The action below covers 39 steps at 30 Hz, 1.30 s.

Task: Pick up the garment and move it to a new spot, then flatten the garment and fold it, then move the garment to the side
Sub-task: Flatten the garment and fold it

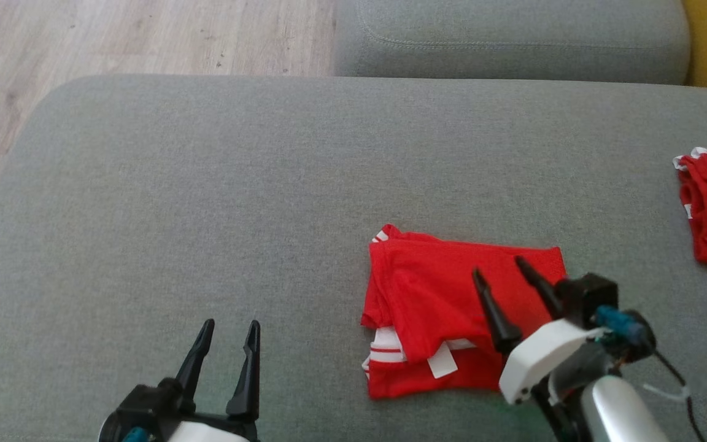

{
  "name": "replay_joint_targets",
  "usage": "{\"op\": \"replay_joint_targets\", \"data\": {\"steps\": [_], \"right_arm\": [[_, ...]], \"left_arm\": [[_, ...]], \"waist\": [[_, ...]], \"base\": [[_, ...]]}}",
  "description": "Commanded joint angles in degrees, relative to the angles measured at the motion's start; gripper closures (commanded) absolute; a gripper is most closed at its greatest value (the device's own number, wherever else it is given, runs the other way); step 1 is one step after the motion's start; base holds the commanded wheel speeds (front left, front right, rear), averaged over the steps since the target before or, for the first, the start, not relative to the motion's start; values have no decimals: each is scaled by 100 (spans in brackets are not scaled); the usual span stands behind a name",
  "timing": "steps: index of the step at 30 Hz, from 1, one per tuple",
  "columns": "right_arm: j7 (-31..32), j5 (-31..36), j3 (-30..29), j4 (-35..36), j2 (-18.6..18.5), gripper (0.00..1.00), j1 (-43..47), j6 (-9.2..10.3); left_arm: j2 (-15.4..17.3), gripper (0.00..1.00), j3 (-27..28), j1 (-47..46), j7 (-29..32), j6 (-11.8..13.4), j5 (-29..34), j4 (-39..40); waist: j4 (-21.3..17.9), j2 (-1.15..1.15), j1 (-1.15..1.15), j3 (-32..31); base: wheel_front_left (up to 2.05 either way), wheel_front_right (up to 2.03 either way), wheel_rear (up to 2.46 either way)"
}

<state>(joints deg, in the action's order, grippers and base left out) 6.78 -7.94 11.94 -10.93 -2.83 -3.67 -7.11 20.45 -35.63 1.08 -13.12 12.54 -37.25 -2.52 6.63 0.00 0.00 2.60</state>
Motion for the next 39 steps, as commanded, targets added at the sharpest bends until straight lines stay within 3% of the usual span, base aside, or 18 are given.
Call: {"op": "replay_joint_targets", "data": {"steps": [1,15,31,39], "right_arm": [[-104,-22,181,156,-5,0,-64,-37],[-258,170,707,-508,-5,0,22,-37],[-593,-512,2183,-1520,-5,0,-193,-37],[-870,-456,1929,-1428,-5,0,-347,-37]], "left_arm": [[28,0,151,-295,-33,9,13,140],[60,0,163,-288,-49,29,-12,144],[141,0,167,-240,-42,67,-47,153],[187,0,149,-161,-25,110,-64,191]], "waist": [[3,0,0,3],[36,0,0,8],[59,0,0,-43],[0,0,0,-135]], "base": [[0,0,0],[0,0,0],[0,0,0],[0,0,0]]}}
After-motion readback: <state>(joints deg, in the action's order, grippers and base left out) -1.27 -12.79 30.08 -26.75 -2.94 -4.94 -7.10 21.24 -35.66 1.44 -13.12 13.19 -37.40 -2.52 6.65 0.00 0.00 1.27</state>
